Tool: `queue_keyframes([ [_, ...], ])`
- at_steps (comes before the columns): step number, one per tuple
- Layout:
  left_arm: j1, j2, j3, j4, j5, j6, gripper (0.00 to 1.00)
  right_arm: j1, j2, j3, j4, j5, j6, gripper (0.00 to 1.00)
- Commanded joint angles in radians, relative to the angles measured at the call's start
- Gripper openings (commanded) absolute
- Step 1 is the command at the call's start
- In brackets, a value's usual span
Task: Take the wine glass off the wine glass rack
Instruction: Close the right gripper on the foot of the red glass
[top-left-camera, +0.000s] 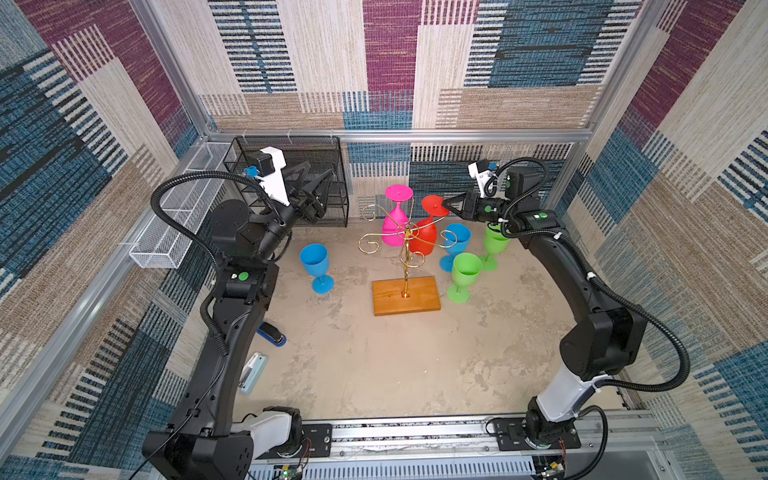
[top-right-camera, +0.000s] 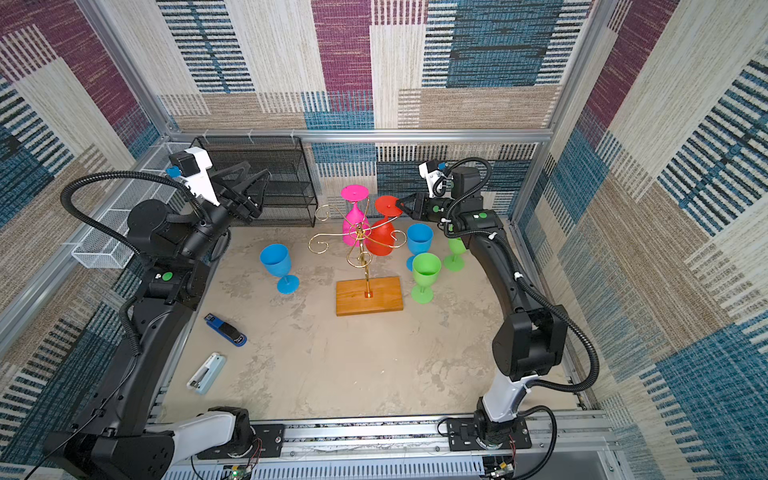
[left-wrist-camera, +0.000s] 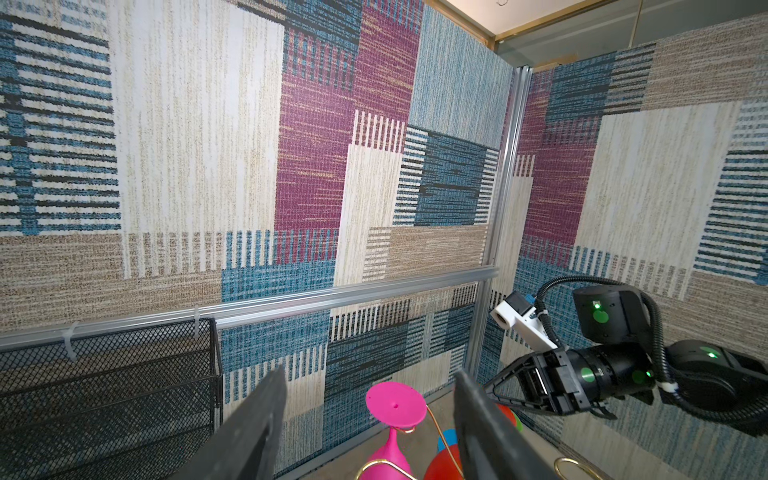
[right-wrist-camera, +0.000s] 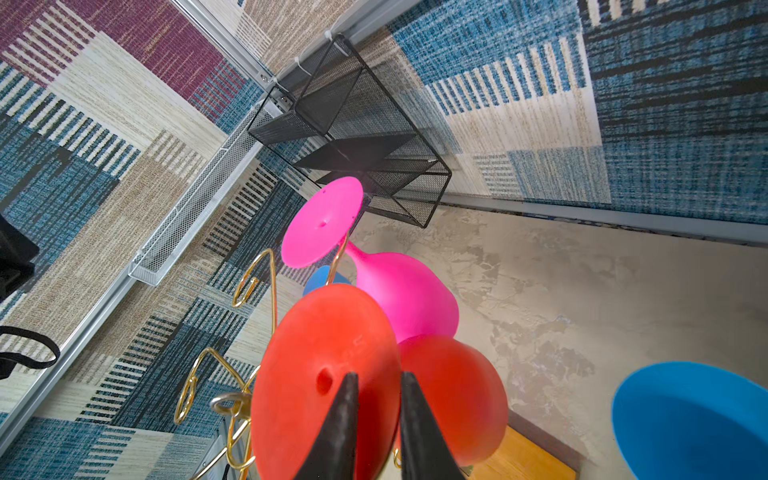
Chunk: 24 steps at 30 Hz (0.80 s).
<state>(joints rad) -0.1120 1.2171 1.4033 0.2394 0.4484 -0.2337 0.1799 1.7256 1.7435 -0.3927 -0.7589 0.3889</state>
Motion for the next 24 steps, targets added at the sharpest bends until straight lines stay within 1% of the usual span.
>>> queue_keyframes([
  [1, 0.001, -0.006, -0.004, 0.035, -0.008, 0.011, 0.66, 0.001, -0.009, 0.002, 0.033, -0.014, 0.019, 0.17],
  [8, 0.002, -0.007, -0.005, 0.043, -0.007, 0.009, 0.66, 0.0, -0.015, 0.002, 0.055, -0.031, 0.05, 0.13],
  [15, 0.002, -0.01, -0.008, 0.048, -0.007, 0.004, 0.66, -0.01, -0.023, 0.0, 0.057, -0.03, 0.056, 0.02],
  [24, 0.001, -0.013, -0.009, 0.051, -0.007, 0.002, 0.66, -0.016, -0.029, -0.018, 0.089, -0.063, 0.092, 0.0],
])
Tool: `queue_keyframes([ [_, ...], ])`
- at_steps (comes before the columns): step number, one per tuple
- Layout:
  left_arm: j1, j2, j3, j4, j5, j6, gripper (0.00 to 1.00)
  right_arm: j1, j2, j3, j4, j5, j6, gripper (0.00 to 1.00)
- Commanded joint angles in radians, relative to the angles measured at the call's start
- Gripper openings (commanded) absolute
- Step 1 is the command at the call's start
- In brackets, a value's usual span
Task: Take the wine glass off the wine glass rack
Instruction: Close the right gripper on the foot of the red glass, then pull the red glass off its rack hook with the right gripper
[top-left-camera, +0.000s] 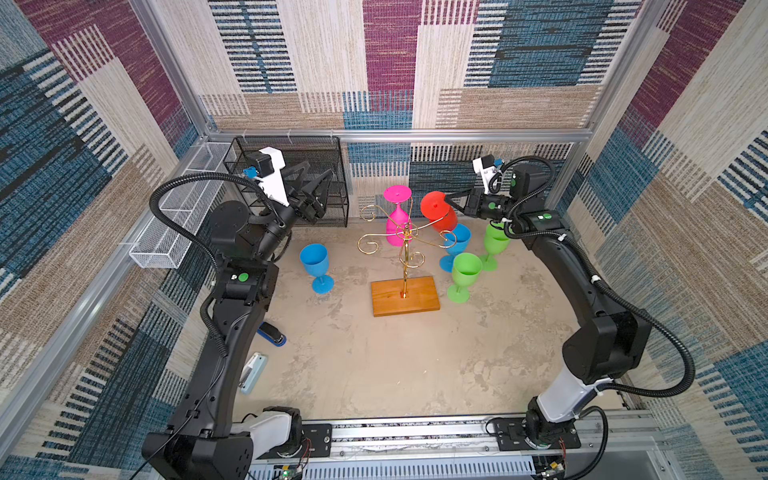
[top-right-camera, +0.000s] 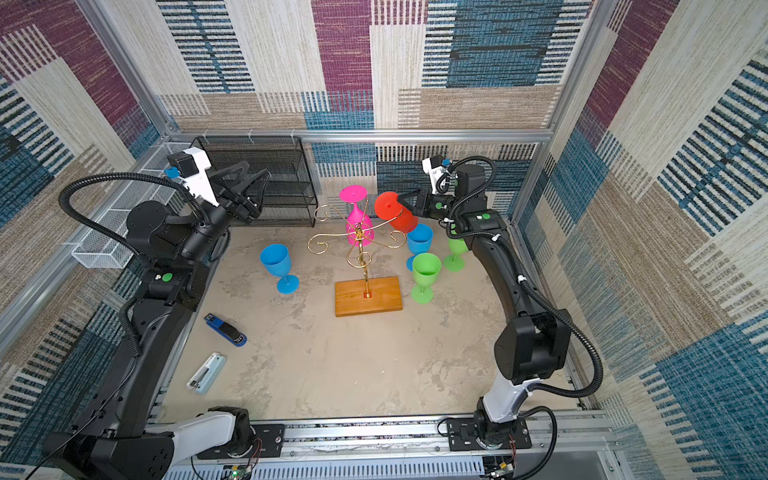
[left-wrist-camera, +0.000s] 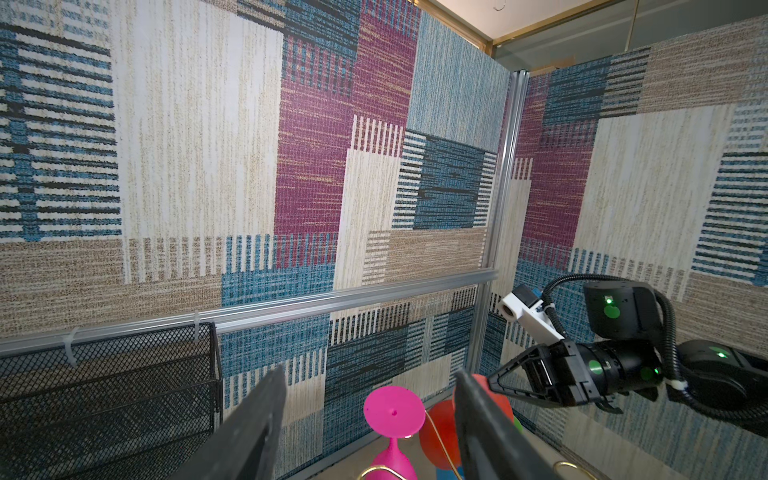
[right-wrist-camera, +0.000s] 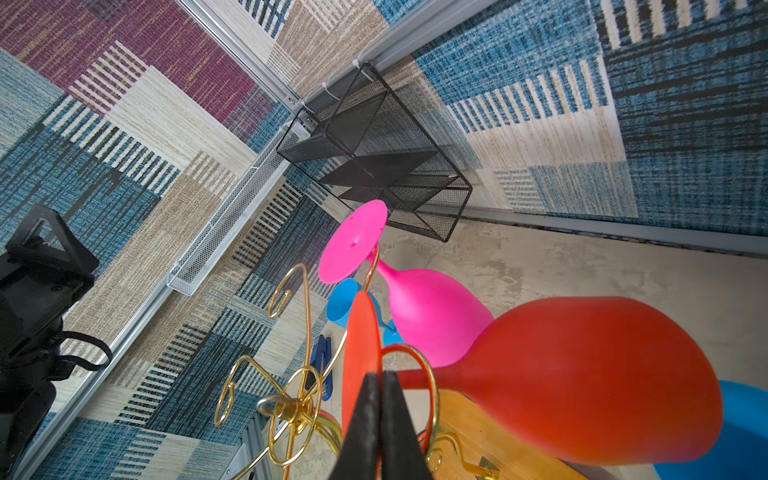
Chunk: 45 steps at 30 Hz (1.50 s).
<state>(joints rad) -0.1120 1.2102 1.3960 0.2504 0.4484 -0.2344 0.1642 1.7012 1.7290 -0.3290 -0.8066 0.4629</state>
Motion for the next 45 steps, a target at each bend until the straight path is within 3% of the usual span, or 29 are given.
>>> queue_keyframes([
  [1, 0.001, -0.007, -0.002, 0.039, -0.007, 0.004, 0.66, 0.0, -0.005, -0.005, 0.029, -0.023, 0.024, 0.0],
  [8, 0.001, -0.009, -0.004, 0.044, -0.008, 0.003, 0.66, -0.002, -0.029, -0.047, 0.1, -0.069, 0.082, 0.0],
  [28, 0.002, -0.022, -0.011, 0.052, -0.011, -0.003, 0.67, -0.014, -0.118, -0.108, 0.169, -0.053, 0.147, 0.0],
  [45, 0.002, -0.023, -0.014, 0.056, -0.012, -0.005, 0.68, -0.058, -0.155, -0.235, 0.343, -0.094, 0.292, 0.0],
])
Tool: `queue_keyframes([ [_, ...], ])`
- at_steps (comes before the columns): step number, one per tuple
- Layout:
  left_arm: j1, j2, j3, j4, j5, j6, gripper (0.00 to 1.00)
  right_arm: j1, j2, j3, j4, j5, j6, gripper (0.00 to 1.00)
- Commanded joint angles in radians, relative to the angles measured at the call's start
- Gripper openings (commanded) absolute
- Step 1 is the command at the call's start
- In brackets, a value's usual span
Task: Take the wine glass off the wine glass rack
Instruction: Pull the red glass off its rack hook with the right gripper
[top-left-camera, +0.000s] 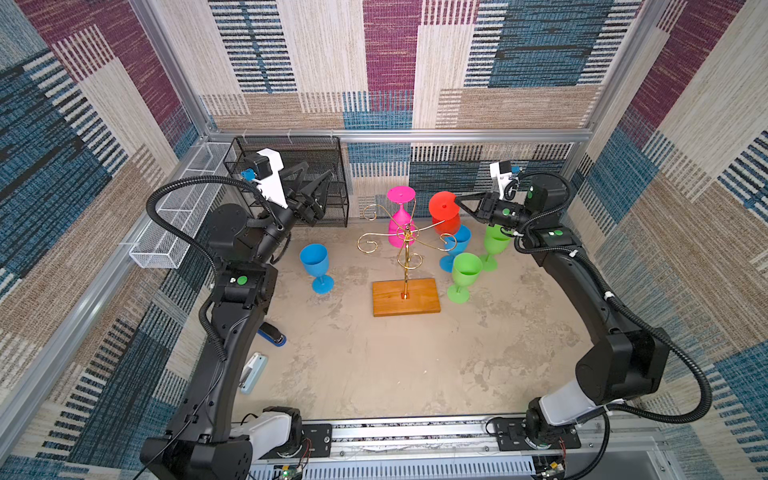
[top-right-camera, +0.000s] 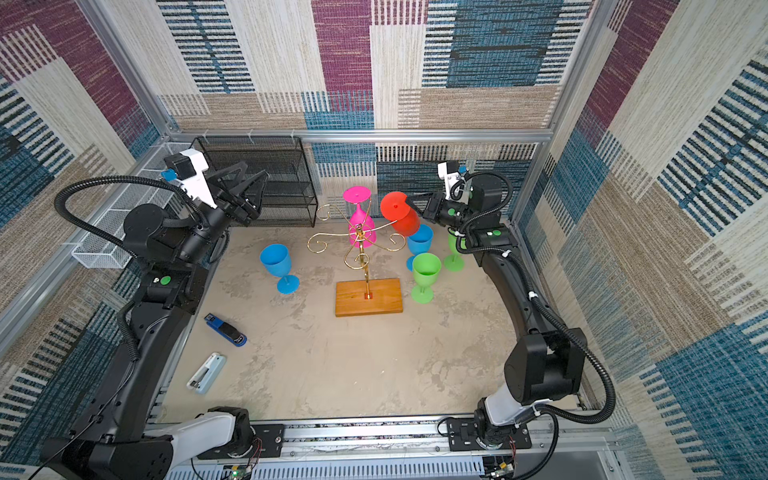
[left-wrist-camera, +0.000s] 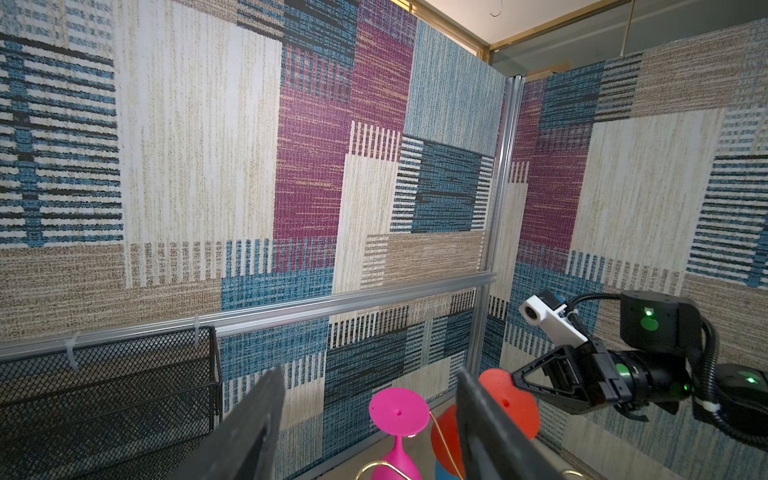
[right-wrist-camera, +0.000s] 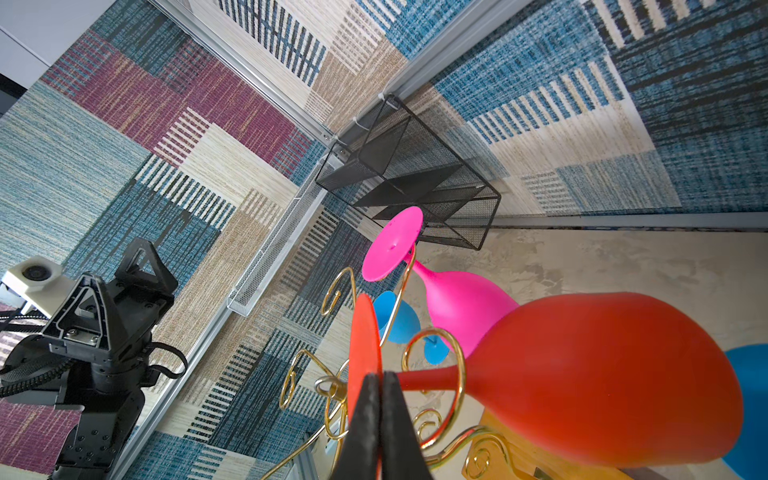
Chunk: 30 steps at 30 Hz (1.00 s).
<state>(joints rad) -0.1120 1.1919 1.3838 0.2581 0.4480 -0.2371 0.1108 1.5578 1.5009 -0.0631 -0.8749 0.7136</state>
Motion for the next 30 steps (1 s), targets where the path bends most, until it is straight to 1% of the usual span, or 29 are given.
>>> queue_keyframes([
  [1, 0.001, -0.005, -0.002, 0.049, -0.012, -0.002, 0.68, -0.006, -0.014, -0.011, 0.077, -0.025, 0.043, 0.0],
  [30, 0.001, -0.006, -0.006, 0.06, -0.015, -0.007, 0.68, -0.002, -0.072, -0.08, 0.11, -0.064, 0.055, 0.0],
])
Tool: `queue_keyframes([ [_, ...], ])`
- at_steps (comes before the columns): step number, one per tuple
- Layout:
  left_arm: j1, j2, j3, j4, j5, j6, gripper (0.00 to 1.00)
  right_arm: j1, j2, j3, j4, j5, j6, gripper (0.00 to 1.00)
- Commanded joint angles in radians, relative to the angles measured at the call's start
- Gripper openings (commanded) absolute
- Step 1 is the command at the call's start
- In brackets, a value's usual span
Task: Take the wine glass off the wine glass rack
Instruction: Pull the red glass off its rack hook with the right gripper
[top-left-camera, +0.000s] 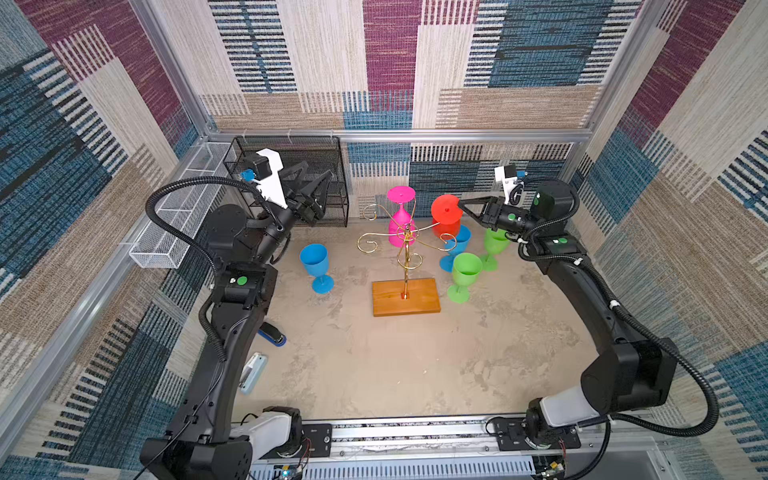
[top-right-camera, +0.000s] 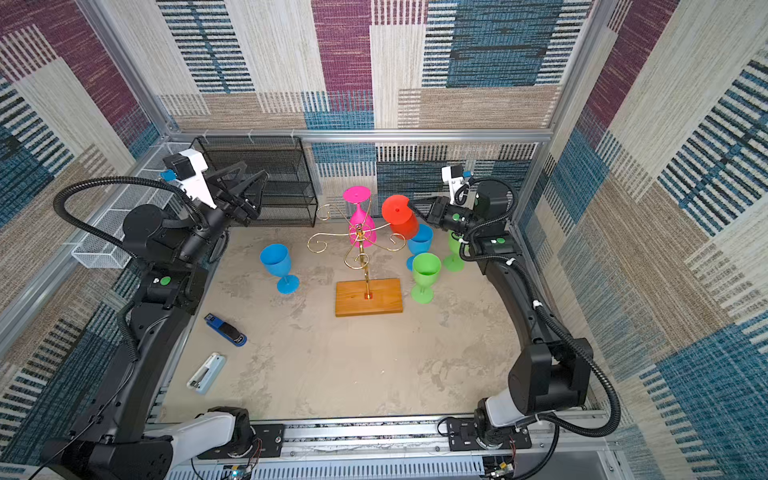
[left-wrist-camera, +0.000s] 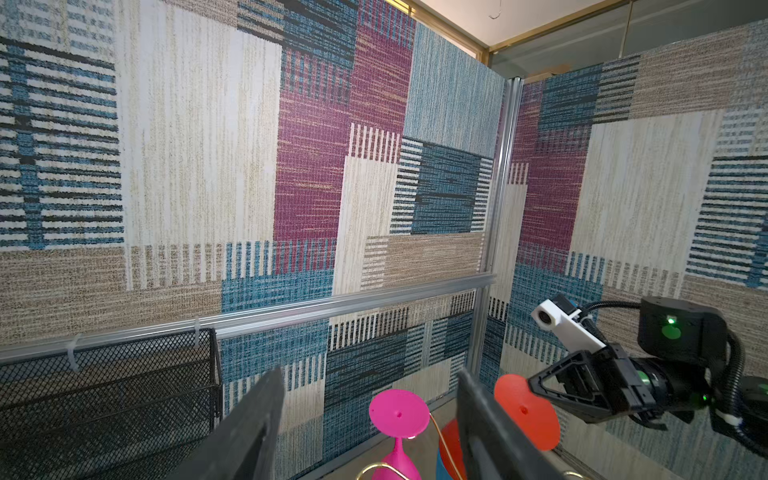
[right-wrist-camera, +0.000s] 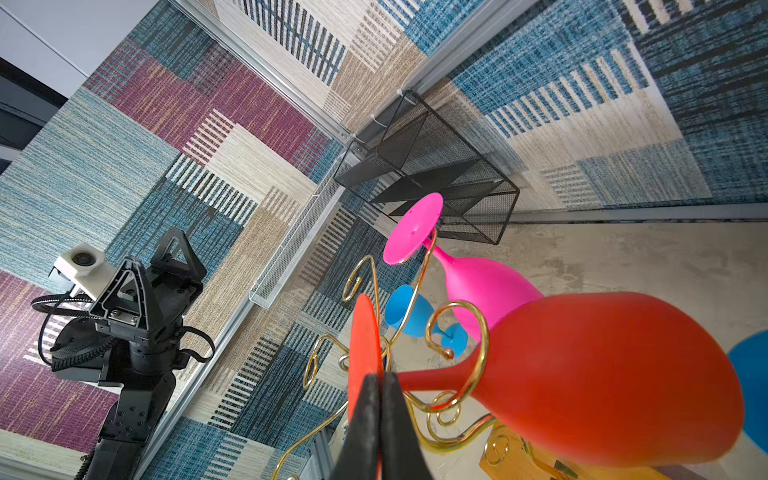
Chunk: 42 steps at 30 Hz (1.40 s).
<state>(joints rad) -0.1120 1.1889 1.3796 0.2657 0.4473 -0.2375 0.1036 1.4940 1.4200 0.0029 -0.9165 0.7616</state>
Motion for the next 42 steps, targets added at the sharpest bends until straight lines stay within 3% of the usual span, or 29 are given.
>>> queue_keyframes([
  [1, 0.001, -0.004, -0.001, 0.052, -0.015, -0.007, 0.68, 0.008, -0.008, 0.002, 0.043, -0.024, 0.005, 0.0],
  [24, 0.002, -0.011, -0.002, 0.05, -0.019, -0.002, 0.68, 0.103, 0.06, 0.058, 0.071, 0.028, 0.007, 0.0],
  [42, 0.001, -0.022, -0.015, 0.059, -0.032, 0.001, 0.68, 0.104, 0.242, 0.259, 0.116, 0.069, 0.024, 0.0],
])
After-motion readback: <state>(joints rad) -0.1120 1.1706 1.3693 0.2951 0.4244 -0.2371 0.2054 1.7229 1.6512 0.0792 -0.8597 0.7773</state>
